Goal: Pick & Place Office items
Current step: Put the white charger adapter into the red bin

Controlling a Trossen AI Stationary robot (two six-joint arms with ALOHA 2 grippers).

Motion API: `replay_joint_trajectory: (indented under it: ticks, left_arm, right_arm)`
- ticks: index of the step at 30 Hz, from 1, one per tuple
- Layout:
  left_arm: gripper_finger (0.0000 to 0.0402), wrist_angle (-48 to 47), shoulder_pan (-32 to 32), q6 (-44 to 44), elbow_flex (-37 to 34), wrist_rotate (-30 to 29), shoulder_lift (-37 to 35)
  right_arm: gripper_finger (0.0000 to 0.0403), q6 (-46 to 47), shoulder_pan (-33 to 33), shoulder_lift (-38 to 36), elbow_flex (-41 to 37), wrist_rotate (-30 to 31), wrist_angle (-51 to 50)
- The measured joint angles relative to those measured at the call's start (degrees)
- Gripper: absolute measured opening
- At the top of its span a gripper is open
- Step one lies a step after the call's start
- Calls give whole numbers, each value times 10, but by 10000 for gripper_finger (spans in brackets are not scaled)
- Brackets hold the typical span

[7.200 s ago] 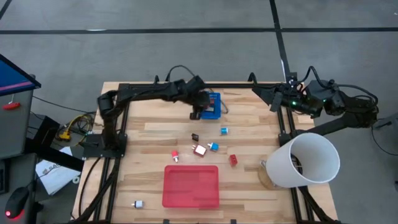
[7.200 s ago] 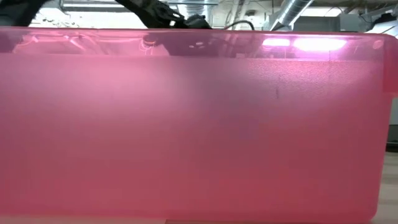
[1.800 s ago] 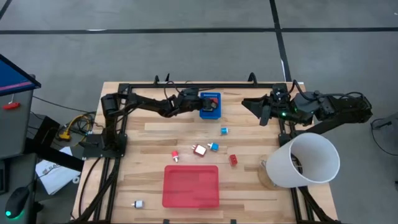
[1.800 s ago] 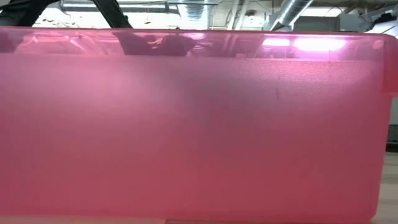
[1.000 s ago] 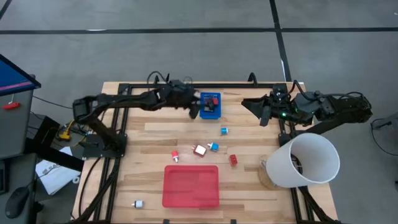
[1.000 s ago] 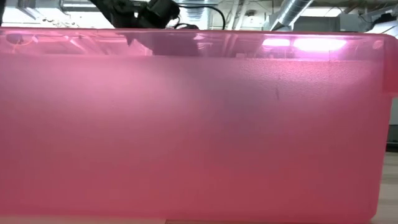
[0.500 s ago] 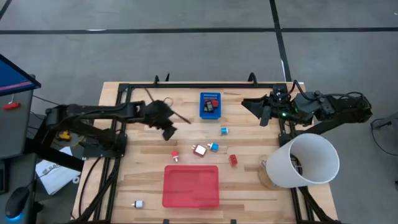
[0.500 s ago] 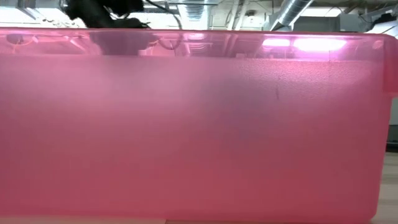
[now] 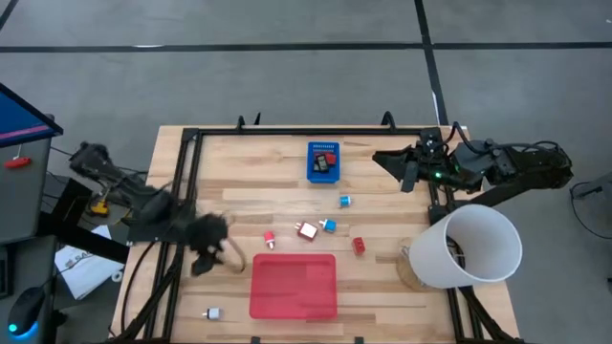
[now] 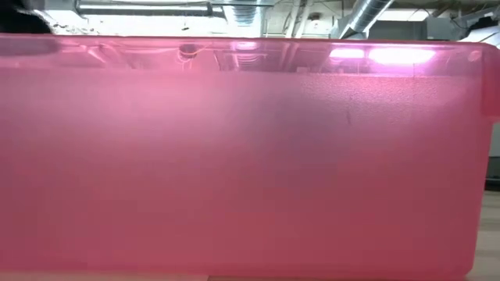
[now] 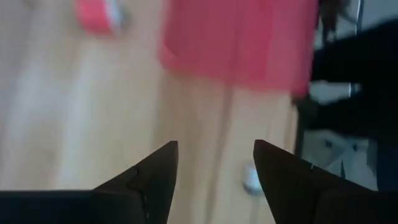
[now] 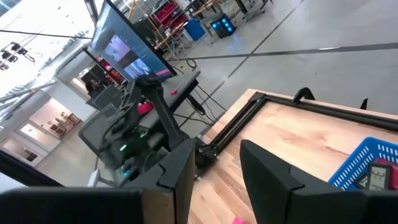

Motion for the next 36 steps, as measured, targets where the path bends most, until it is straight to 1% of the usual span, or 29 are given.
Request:
replay_joint_trajectory:
  ticks: [2, 4, 7, 9, 12, 15, 18, 23, 32, 36]
  left_arm:
    - [215, -4, -73, -65, 0, -22, 14]
    - [220, -5, -130, -141, 0, -47, 37]
    - [223, -4, -182, -235, 0, -66, 82]
    - [223, 21, -205, -259, -1, -63, 115]
    - [224, 85, -230, -270, -1, -48, 164]
    - [225, 131, -247, -277, 5, -31, 211]
    - [225, 145, -262, -285, 21, -24, 247]
    - [225, 150, -278, -286, 42, -41, 286]
    - [220, 169, -280, -286, 44, -58, 347]
    - [216, 191, -282, -285, 44, -60, 370]
  right_arm:
    - [123, 0, 0, 0, 0, 0, -1]
    - [123, 0, 0, 0, 0, 0, -1]
    - [123, 0, 0, 0, 0, 1, -1]
    - [123, 0, 0, 0, 0, 2, -1]
    - [123, -1, 0, 0, 0, 2, 3]
    - [123, 0, 0, 0, 0, 2, 4]
    - [123, 0, 0, 0, 0, 2, 8]
    - [123, 0, 0, 1, 0, 3, 7]
    - [123, -5, 1, 1, 0, 28, 3]
    - [123, -5, 1, 1, 0, 28, 3]
